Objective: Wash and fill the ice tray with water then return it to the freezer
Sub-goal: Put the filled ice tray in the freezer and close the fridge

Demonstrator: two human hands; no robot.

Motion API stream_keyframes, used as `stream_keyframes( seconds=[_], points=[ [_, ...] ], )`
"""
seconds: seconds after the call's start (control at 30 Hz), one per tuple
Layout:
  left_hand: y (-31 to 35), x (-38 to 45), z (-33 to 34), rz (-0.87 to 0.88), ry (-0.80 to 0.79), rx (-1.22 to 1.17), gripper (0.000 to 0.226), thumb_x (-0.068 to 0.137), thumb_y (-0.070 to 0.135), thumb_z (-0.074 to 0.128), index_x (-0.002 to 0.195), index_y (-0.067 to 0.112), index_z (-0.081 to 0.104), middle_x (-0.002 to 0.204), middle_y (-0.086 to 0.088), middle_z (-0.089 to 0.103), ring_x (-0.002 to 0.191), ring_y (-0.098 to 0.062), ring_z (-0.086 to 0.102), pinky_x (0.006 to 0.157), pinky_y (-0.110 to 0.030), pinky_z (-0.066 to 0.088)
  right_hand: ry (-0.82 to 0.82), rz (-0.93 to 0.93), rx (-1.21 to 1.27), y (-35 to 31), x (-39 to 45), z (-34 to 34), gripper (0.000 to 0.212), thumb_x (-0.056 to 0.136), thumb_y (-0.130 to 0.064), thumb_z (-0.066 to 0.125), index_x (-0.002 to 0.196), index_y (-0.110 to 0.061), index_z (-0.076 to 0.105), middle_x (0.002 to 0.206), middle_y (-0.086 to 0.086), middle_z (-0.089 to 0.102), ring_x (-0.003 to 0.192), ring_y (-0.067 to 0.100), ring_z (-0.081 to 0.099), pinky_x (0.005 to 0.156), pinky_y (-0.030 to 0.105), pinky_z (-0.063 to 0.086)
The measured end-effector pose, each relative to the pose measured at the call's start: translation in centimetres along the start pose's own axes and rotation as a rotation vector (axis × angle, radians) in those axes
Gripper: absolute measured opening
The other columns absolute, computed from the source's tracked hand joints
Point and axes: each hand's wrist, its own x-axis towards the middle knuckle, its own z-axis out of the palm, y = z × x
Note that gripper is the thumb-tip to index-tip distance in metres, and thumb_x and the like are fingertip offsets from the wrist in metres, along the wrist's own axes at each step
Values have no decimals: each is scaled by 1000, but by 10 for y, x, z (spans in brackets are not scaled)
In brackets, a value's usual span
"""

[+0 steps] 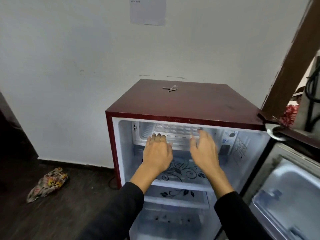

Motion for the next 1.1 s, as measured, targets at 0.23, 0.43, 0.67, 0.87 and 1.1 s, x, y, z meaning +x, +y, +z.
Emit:
stream_keyframes(
  seconds=[0.23,0.43,0.67,0.87,1.1],
  points=[
    [16,-109,-5,-41,-10,-103,50,103,31,23,143,3,32,152,-14,32,144,-25,19,120,-36,3,27,45,94,-15,-91,-16,45,100,-32,43,137,-6,43,137,12,50,126,28,47,103,43,40],
    [8,-203,-16,28,-4,-174,51,102,32,23,146,5,28,153,-10,30,145,-22,18,119,-33,2,66,52,125,-21,-184,-21,40,99,-29,45,133,-8,49,133,7,54,124,23,49,103,42,40],
    [-1,-288,-28,80,2,-236,50,102,34,27,145,8,31,153,-7,32,145,-19,19,119,-30,2,35,69,122,-26,-285,-35,40,99,-31,47,134,-12,49,135,1,54,126,17,48,107,38,38],
    [19,-326,-31,112,-6,-287,50,102,33,28,145,8,33,153,-7,33,146,-18,19,120,-29,4,87,94,112,-22,-331,-58,43,98,-33,48,136,-13,48,138,-1,52,129,14,46,109,35,37],
    [85,-346,-29,193,46,-394,51,101,34,28,142,5,37,150,-10,38,145,-20,23,119,-28,3,208,62,95,-2,-357,-123,41,94,-23,56,133,-12,51,132,0,55,123,15,50,106,36,40]
  ],
)
